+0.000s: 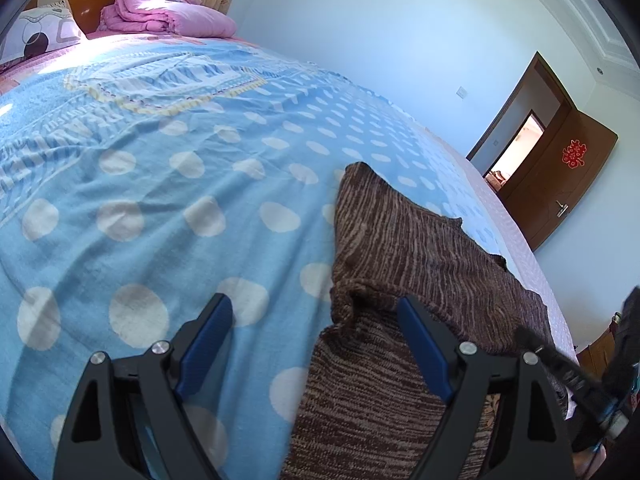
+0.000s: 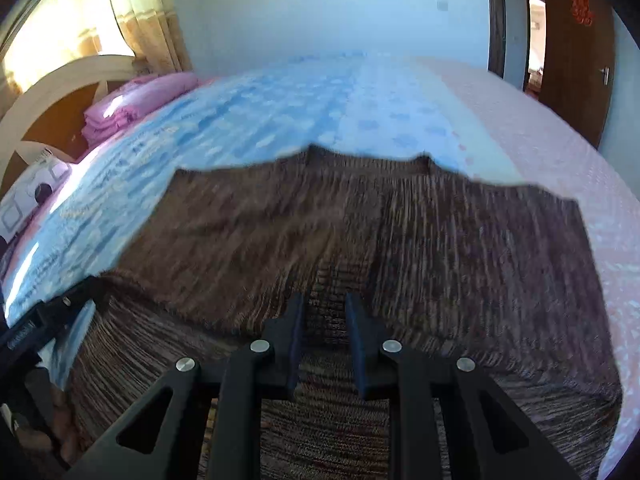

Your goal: Fold small clothes

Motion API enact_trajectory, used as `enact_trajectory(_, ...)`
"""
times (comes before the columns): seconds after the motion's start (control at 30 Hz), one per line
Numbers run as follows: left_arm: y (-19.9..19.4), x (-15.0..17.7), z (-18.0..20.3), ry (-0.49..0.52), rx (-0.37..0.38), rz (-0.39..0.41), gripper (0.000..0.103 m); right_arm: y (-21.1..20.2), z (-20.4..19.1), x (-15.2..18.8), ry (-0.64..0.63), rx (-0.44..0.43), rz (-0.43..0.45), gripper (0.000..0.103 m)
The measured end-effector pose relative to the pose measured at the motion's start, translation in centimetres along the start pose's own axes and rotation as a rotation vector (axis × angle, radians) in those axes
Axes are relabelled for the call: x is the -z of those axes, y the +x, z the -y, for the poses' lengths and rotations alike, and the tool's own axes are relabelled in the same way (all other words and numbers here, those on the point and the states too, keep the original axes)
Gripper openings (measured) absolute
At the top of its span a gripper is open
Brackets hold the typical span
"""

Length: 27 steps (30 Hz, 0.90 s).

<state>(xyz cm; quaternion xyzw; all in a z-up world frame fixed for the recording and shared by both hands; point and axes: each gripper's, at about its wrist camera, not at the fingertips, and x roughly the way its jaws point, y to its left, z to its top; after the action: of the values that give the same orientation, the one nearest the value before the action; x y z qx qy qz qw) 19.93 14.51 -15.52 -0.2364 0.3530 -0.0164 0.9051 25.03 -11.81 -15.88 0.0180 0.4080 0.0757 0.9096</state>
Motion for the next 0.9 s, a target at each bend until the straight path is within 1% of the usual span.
enact_trajectory(0.07, 0.0, 0.0, 0.0, 0.001, -0.001, -0.001, 0.088, -0.2, 0.0, -0.1, -0.007, 0.014, -0.020, 0.022)
enact_trajectory(0.1, 0.0, 0.0, 0.0, 0.002, -0.002, -0.002, 0.088, -0.3, -0.1, 0.1, -0.020, 0.035, -0.035, 0.025)
enact_trajectory(0.13, 0.0, 0.0, 0.0, 0.001, -0.001, -0.002, 0.088, -0.6, 0.0, 0.2, -0.025, 0.049, -0.054, 0.031)
enact_trajectory(0.2, 0.0, -0.1, -0.1, -0.002, 0.003, -0.006, 0.088, -2.0, 0.5, 1.0, 0.012, 0.055, -0.075, 0.031)
enact_trajectory(0.23, 0.0, 0.0, -0.1, -0.004, 0.007, -0.009, 0.088, -3.1, 0.9, 1.4, 0.028, 0.059, -0.058, 0.031)
enact_trajectory(0.3, -0.2, -0.1, -0.4, -0.003, 0.025, -0.024, 0.088, -6.4, 1.6, 2.7, 0.043, 0.042, 0.002, 0.031)
enact_trajectory(0.33, -0.4, 0.0, -0.4, 0.006, 0.028, -0.038, 0.088, -8.4, 2.2, 3.5, 0.044, 0.049, 0.036, 0.031)
enact_trajectory(0.37, -0.7, 0.1, -0.3, 0.027, 0.026, -0.055, 0.088, -10.2, 2.8, 4.2, 0.044, 0.056, 0.066, 0.031)
enact_trajectory(0.43, -1.9, 0.6, 0.0, 0.101, 0.018, -0.081, 0.088, -13.7, 4.3, 5.5, 0.052, 0.070, 0.118, 0.032)
enact_trajectory(0.57, -5.1, 2.3, 0.3, 0.220, 0.017, -0.079, 0.088, -19.1, 7.5, 8.3, 0.122, 0.108, 0.175, 0.033)
enact_trajectory(0.67, -6.9, 3.3, 1.1, 0.308, -0.041, -0.074, 0.088, -21.9, 8.6, 10.2, 0.165, 0.122, 0.191, 0.033)
enact_trajectory(0.77, -8.5, 4.0, 2.4, 0.368, -0.048, -0.051, 0.089, -24.2, 8.7, 11.8, 0.150, 0.148, 0.204, 0.033)
enact_trajectory(0.8, -9.2, 4.3, 3.1, 0.392, -0.058, -0.042, 0.090, -24.8, 8.6, 12.3, 0.141, 0.158, 0.202, 0.033)
enact_trajectory(0.83, -9.5, 4.5, 3.5, 0.408, -0.062, -0.040, 0.093, -25.3, 8.7, 12.7, 0.137, 0.164, 0.202, 0.033)
enact_trajectory(0.9, -10.3, 4.8, 4.3, 0.436, -0.063, -0.031, 0.095, -26.3, 8.5, 13.4, 0.125, 0.166, 0.200, 0.033)
